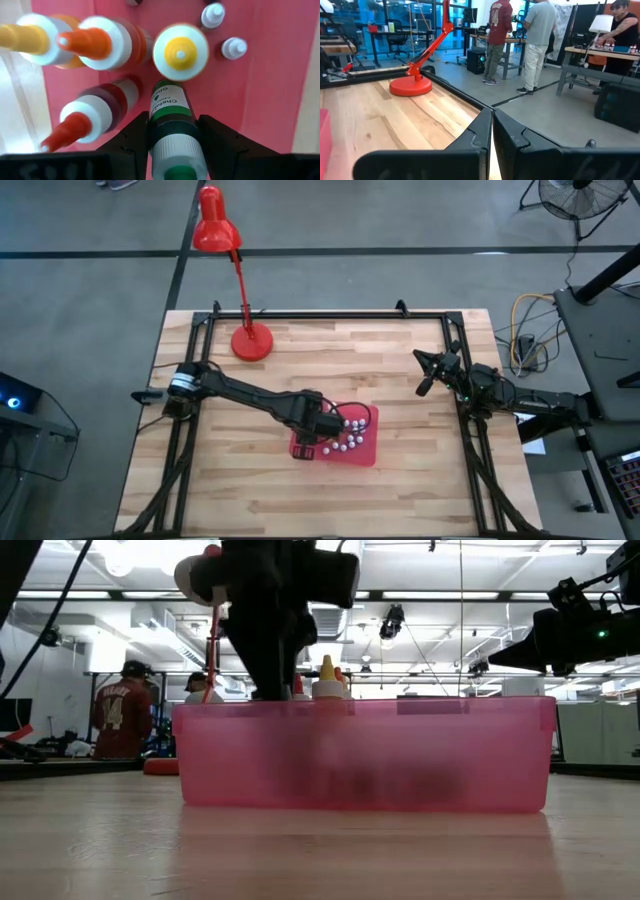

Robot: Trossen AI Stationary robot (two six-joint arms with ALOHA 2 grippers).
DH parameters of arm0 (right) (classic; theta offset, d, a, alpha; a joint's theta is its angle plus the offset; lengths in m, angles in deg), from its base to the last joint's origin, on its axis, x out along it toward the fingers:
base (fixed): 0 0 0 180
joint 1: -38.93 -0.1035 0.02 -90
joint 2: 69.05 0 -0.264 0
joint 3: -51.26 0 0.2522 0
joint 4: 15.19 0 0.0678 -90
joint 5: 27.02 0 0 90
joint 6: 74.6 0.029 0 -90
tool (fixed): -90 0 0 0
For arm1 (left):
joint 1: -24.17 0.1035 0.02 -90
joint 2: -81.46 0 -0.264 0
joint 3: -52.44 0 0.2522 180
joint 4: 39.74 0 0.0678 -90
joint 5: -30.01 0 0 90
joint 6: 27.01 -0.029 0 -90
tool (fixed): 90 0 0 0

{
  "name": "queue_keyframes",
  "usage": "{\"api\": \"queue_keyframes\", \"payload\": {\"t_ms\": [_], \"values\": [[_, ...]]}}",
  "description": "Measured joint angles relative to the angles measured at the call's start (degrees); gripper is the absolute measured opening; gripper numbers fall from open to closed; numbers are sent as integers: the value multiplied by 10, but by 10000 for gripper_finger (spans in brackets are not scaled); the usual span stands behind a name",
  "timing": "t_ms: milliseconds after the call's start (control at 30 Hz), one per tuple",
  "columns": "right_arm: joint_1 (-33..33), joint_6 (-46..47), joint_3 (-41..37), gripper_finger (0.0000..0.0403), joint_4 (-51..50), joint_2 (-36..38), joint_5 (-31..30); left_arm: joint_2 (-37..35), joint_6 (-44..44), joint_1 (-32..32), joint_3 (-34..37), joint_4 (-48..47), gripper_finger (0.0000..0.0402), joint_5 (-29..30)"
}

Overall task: Pick & Place food coloring
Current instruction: Put the large green food coloring bottle in the red bin

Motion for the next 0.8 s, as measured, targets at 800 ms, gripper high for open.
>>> {"api": "queue_keyframes", "payload": {"t_ms": [800], "values": [[0, 2, 0, 9, 0, 0, 0, -1, -9, 2, 8, 24, 196, 9]]}}
